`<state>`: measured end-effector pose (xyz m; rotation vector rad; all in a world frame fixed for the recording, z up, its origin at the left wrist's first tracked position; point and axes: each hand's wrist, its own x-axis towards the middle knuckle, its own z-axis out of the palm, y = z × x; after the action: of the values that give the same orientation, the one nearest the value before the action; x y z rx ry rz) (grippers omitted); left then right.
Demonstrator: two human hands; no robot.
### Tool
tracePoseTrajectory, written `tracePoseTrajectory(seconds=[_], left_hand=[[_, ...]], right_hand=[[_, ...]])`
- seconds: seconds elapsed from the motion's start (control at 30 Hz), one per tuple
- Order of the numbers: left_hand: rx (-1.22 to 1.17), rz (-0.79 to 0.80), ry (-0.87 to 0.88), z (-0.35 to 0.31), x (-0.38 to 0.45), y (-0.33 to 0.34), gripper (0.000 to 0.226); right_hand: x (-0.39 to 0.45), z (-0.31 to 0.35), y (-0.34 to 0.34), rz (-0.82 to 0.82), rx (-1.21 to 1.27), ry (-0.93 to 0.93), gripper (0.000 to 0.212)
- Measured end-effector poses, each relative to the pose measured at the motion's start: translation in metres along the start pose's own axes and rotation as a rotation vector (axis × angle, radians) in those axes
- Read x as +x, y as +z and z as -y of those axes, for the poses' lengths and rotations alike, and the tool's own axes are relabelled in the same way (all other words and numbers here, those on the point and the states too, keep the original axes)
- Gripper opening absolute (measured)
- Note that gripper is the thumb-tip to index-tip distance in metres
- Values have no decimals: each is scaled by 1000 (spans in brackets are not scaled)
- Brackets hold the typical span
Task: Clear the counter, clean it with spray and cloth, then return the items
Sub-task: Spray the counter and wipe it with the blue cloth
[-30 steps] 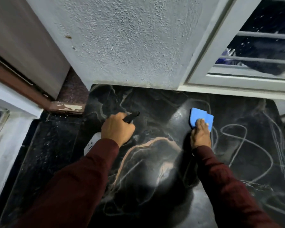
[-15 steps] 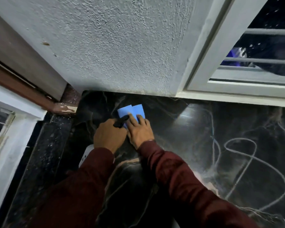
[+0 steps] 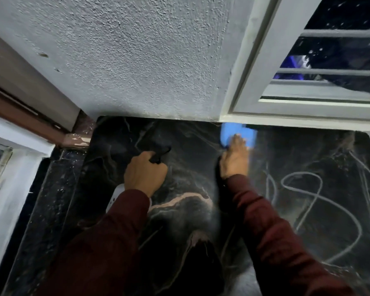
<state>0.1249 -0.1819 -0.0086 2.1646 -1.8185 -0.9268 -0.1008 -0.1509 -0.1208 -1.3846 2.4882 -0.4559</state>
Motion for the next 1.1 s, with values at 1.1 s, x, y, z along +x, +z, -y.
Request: tracePoseTrajectory(seconds=[1.1], left_hand=[[-18, 61, 274, -20, -60, 24, 14]], right_hand=[[-110, -86, -25, -102, 43, 134, 54]])
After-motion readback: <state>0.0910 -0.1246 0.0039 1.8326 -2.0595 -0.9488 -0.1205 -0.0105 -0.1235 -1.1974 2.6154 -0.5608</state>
